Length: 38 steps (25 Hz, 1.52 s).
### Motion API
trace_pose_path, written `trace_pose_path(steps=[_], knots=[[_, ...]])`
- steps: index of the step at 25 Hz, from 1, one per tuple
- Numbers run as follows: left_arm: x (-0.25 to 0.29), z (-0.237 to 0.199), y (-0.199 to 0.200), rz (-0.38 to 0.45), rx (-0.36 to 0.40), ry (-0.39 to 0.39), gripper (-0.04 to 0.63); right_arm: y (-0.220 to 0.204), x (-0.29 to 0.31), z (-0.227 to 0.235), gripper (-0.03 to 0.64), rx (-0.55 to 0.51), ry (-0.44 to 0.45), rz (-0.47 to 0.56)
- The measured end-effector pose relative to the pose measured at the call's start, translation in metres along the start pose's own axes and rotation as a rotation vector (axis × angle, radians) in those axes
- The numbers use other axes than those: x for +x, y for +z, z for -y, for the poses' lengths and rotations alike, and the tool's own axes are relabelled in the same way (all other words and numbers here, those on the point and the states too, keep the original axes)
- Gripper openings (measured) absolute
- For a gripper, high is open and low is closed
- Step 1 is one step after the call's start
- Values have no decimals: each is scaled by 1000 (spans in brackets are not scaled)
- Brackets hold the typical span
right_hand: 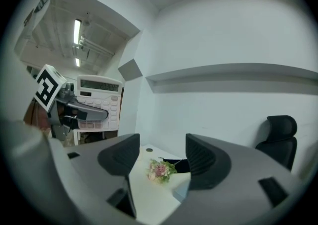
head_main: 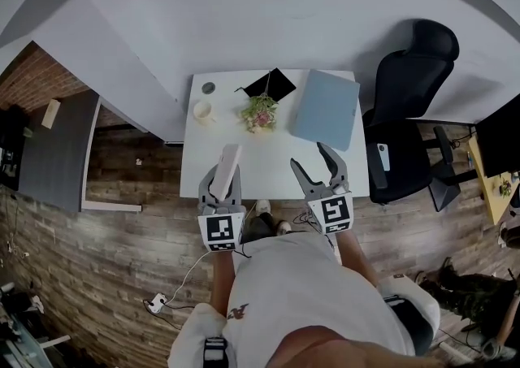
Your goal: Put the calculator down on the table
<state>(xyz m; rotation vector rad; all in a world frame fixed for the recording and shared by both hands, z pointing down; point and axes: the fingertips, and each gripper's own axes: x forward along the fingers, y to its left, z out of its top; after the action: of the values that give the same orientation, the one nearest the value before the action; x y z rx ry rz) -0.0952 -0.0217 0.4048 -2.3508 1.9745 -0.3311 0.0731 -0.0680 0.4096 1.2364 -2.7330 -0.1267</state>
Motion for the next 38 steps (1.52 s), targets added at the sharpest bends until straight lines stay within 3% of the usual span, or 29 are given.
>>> trace_pose_path(steps=[26,38], knots=[[132,-77,-3,28,-30,-152,72,7,118,42,282,-5,-157,-54],[171,-88,-30,-10,-101,-236,72,-8,143,50,282,-10,-220,-135]])
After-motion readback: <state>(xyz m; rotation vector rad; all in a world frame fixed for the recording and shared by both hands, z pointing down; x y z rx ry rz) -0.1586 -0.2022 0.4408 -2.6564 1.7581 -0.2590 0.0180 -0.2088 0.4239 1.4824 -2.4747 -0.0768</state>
